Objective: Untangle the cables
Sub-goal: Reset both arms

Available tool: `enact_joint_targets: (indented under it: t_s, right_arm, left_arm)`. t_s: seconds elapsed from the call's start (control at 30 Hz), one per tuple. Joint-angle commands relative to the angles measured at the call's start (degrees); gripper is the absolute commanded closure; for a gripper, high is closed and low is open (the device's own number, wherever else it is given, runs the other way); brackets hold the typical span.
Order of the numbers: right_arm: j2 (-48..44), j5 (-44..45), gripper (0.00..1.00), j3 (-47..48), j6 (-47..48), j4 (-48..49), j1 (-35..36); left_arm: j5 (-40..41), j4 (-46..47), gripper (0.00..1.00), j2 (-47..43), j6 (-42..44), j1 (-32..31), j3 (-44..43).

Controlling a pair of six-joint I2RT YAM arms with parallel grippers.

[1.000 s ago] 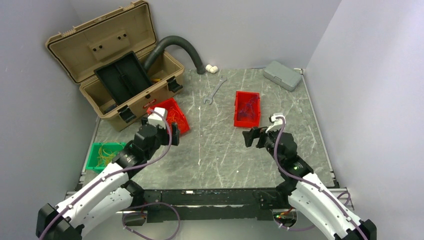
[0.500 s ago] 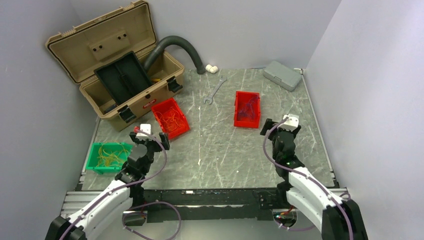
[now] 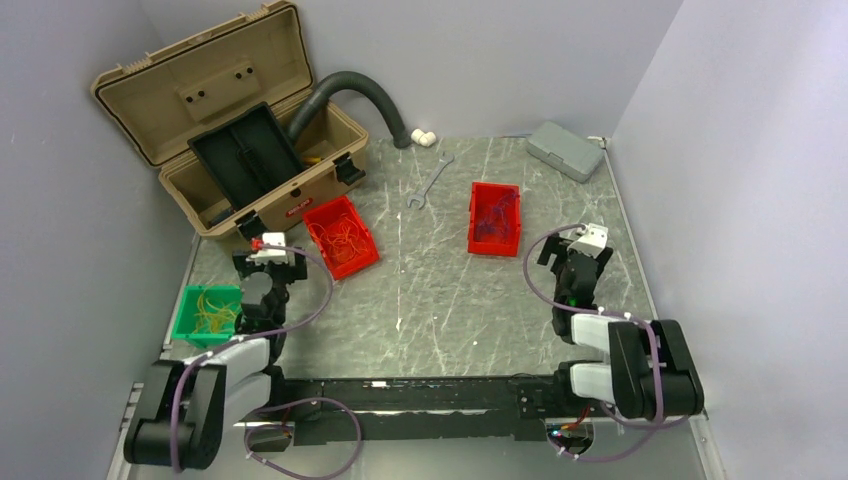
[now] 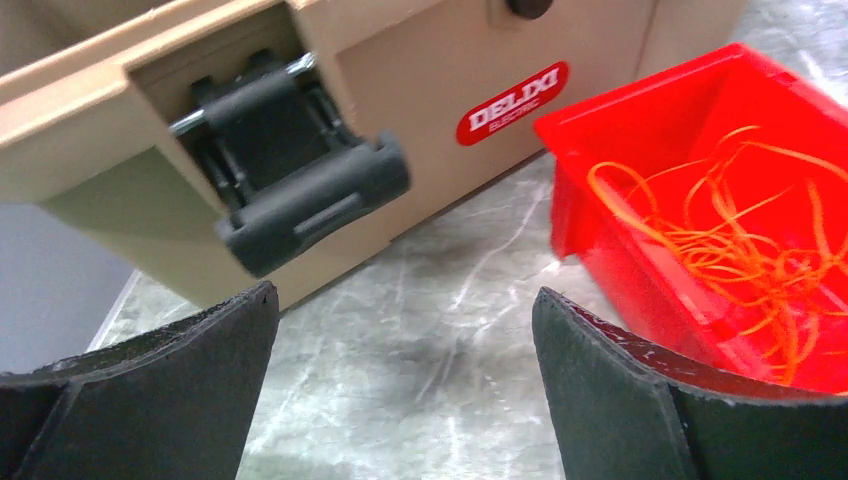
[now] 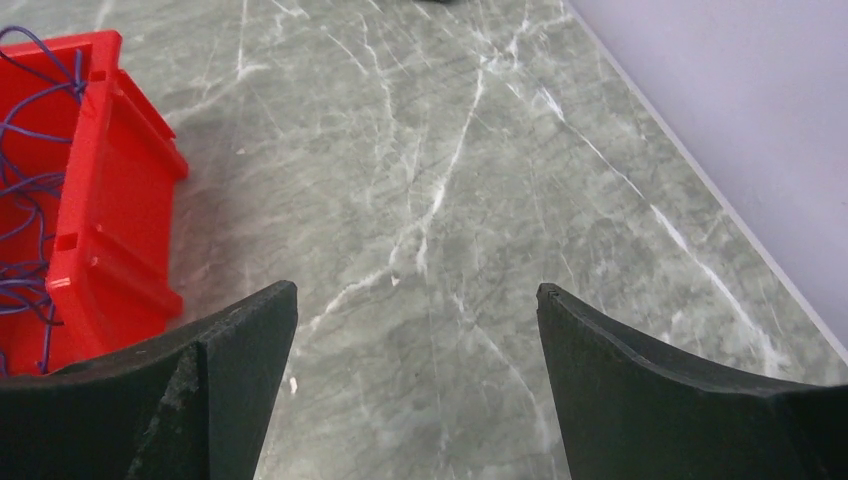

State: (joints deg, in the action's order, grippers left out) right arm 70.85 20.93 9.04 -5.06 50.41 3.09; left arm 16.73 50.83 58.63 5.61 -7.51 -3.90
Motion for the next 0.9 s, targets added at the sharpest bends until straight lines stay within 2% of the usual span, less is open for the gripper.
enact_joint_targets:
  t_s: [0.0, 0.1, 0.13, 0.17, 0.2, 0.23, 0.27, 0.33, 0.37, 0.4, 0.43, 0.5, 0.6, 0.67, 0.87]
  right_arm:
    - [4.54, -4.96, 0.1, 1.04, 2.08, 12.59, -0.95]
    - [11.49, -2.35, 0.1, 0.94, 1.07, 19.21, -0.92]
    - [14.18, -0.58, 0.09, 1.1, 1.33, 22.17, -1.02]
    - [14.1, -0.51, 0.09, 1.98, 1.22, 20.25, -1.01]
    - [12.92, -1.22, 0.1, 3.89, 0.05, 14.2, -1.11]
    - [13.98, -1.23, 0.11, 4.71, 0.51, 14.19, -1.23]
    - [14.61, -1.19, 0.11, 4.59, 1.44, 15.96, -1.17]
    - [13.65, -1.18, 0.15, 4.94, 0.32, 13.15, -1.23]
    - [14.53, -0.99, 0.12, 4.48, 1.26, 15.88, -1.22]
    - [13.99, -1.0, 0.02, 4.62, 0.72, 14.28, -1.23]
    - [13.55, -1.07, 0.0, 4.74, 0.39, 13.52, -1.21]
    - [14.29, -0.91, 0.0, 4.39, 1.25, 15.84, -1.25]
    - [14.22, -1.13, 0.0, 4.46, 0.92, 15.33, -1.18]
    - [14.01, -1.06, 0.0, 4.55, 0.83, 14.96, -1.17]
    - [14.16, -0.98, 0.0, 4.5, 0.97, 15.19, -1.22]
  left_arm:
    - [-10.91, 16.25, 0.01, 3.89, 2.19, 5.18, 2.07]
    - [-15.71, 18.98, 0.01, 13.36, -1.2, 9.71, -1.45]
    - [-15.2, 23.27, 0.01, 17.93, -1.65, 10.5, -2.27]
    - [-15.16, 24.31, 0.01, 18.97, -1.66, 10.67, -2.62]
    - [-15.23, 16.71, 0.01, 16.49, -2.43, 10.82, -3.91]
    - [-14.43, 11.18, 0.01, 15.9, -2.89, 10.91, -6.14]
    - [-13.36, 9.72, 0.01, 17.25, -3.32, 10.91, -7.55]
    - [-13.6, 10.65, 0.01, 18.19, -2.15, 10.61, -8.65]
    - [-14.03, 7.19, 0.01, 17.31, -2.32, 10.54, -9.45]
    - [-13.97, 7.06, 0.01, 17.83, -2.17, 10.58, -9.41]
    - [-13.92, 11.2, 0.01, 18.72, -2.0, 10.58, -8.73]
    - [-14.15, 7.59, 0.01, 17.9, -1.99, 10.51, -9.51]
    - [-14.04, 10.72, 0.01, 18.72, -1.92, 10.53, -8.84]
    - [-14.14, 8.61, 0.01, 18.08, -1.92, 10.45, -9.27]
    - [-14.05, 9.99, 0.01, 18.61, -1.95, 10.49, -9.11]
